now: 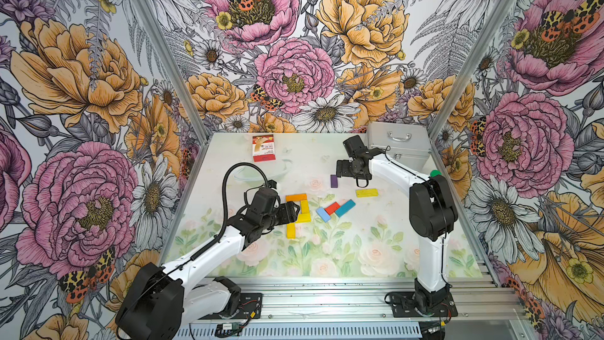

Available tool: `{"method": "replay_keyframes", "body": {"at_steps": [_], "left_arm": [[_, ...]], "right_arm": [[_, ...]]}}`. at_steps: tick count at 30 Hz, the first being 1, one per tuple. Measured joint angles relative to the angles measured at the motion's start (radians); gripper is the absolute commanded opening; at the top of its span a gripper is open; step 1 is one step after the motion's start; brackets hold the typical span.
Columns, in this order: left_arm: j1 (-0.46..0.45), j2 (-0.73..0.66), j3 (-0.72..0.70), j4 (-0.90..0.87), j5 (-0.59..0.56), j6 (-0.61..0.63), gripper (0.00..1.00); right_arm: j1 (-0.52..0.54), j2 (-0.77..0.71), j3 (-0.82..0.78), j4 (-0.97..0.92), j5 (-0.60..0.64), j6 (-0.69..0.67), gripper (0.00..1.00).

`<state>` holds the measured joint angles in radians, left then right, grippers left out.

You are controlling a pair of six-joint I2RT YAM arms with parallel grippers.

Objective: Assemble the letter p with building blocks
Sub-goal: Pick up the building block from the center of the board.

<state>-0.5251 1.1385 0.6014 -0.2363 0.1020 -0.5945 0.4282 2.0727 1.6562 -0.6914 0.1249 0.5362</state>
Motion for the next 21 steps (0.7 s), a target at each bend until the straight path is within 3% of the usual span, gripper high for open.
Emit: {"method": "replay_keyframes", "body": {"at_steps": [7,13,21], "left_arm": [[0.006,0.0,-0.001,-0.003,0.008,0.0,0.76],[0.021,0.0,-0.002,-0.006,0.024,0.003,0.76],[0.044,-0.002,-0.023,-0.006,0.031,0.003,0.76]], "right_arm": [[0.071,0.13,0.097,0.001,0.069,0.056,0.93],[0.11,0.146,0.126,-0.003,0.12,0.077,0.86],[0.114,0.176,0.167,-0.061,0.132,0.096,0.63]]}}
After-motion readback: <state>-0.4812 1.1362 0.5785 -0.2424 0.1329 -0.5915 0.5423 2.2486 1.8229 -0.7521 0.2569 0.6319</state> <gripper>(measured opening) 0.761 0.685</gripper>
